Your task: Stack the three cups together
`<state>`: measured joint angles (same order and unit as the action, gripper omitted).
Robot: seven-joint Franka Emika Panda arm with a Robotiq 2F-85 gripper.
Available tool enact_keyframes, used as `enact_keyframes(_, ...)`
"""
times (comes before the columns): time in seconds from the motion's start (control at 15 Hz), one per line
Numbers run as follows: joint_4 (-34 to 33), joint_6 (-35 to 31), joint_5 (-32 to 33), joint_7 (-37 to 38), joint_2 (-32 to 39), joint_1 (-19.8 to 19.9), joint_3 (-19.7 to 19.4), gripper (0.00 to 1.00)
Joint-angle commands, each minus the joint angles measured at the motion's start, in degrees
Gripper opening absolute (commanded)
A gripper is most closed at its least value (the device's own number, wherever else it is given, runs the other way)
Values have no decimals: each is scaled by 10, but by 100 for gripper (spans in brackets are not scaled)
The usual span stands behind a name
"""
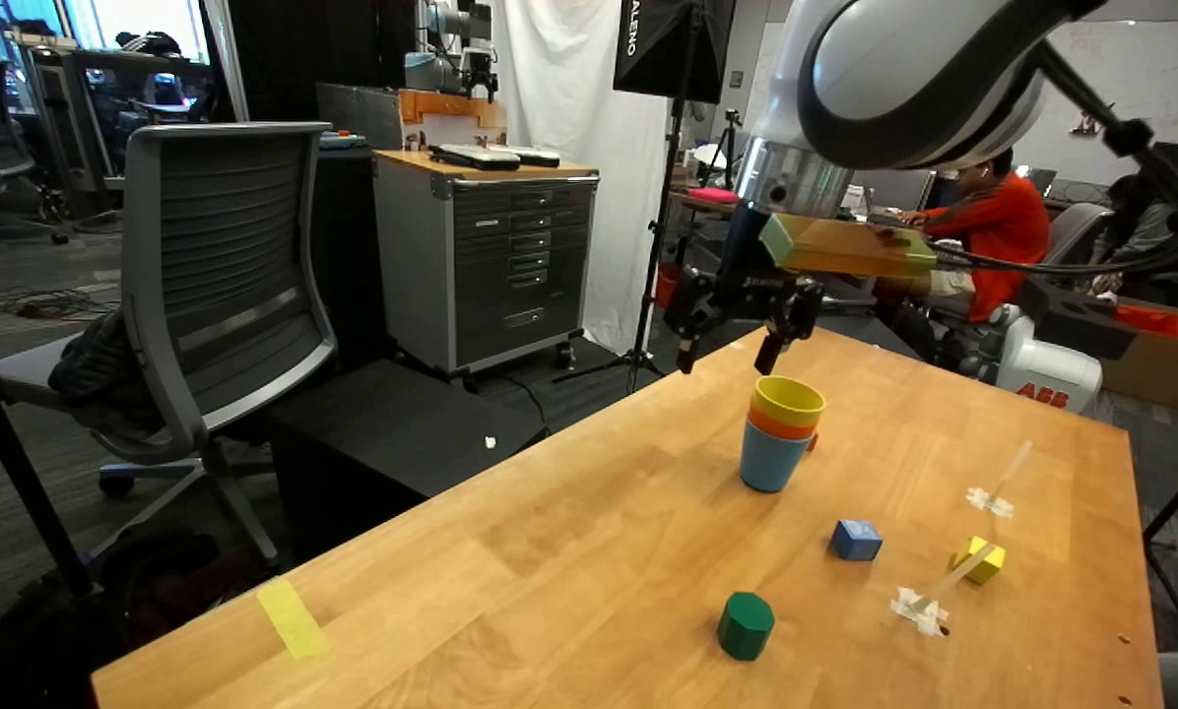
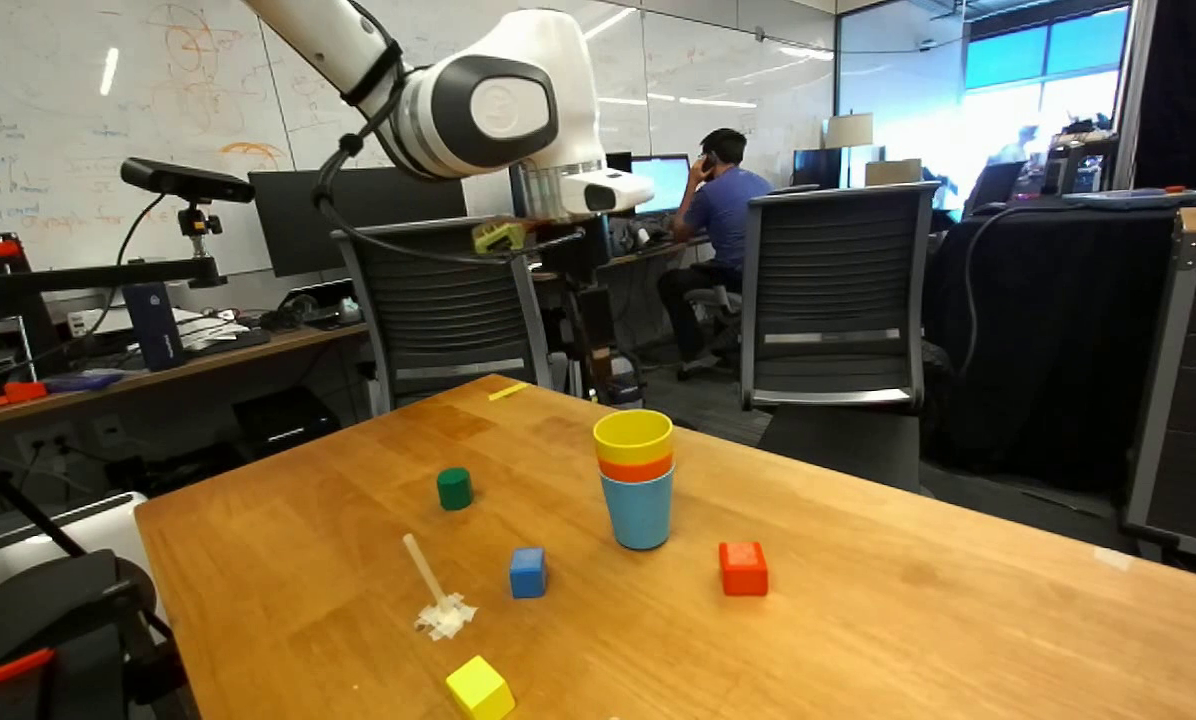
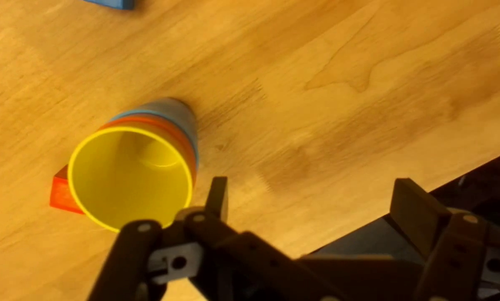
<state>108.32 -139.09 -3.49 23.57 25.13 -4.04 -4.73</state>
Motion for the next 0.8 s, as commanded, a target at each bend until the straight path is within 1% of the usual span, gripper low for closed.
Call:
enact_keyframes(0.0,101,-29,9,-56,-96,-10,27,100)
enact_keyframes(0.13,135,-22,4,-98,-129,-11,48,100)
enact_keyframes(0.4,192,-9,-3,-149,-177,-15,78,100)
enact_keyframes(0.47,148,-6,3,-116,-136,-13,70,100)
enact_keyframes(0.6,171,-6,3,-128,-153,-14,78,100)
enact_keyframes(0.73,178,-7,3,-134,-159,-14,79,100)
